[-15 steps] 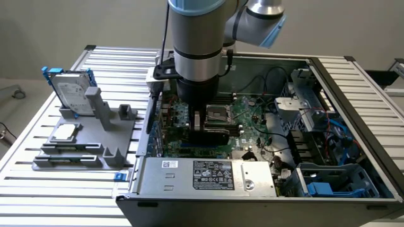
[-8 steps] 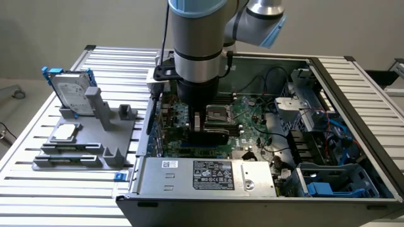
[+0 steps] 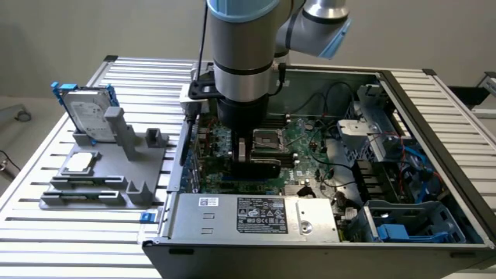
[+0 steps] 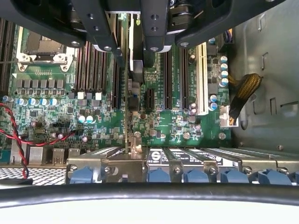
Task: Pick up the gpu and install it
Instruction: 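Insert the gpu into the slot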
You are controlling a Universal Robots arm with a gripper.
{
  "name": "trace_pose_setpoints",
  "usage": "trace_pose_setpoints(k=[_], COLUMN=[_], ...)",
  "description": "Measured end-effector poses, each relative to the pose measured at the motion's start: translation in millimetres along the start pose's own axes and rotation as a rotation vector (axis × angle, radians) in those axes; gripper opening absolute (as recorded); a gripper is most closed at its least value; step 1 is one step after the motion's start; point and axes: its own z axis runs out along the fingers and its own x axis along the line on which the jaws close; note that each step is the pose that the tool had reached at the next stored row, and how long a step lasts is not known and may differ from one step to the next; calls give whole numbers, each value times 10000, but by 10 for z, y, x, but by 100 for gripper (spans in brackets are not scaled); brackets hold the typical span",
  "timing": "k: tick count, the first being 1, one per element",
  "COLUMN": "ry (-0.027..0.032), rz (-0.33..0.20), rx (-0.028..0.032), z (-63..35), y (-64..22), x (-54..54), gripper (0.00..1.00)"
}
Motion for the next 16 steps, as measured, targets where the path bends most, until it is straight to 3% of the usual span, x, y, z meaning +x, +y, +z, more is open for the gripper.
trace_pose_setpoints(k=[8, 9, 11, 16], ry=[-1, -2, -1, -5], rz=[0, 1, 1, 0], rx=[-3, -2, -3, -24], z=[17, 16, 7, -111], y=[0, 0, -1, -4], x=[-3, -4, -4, -8], gripper=[27, 28, 40, 47])
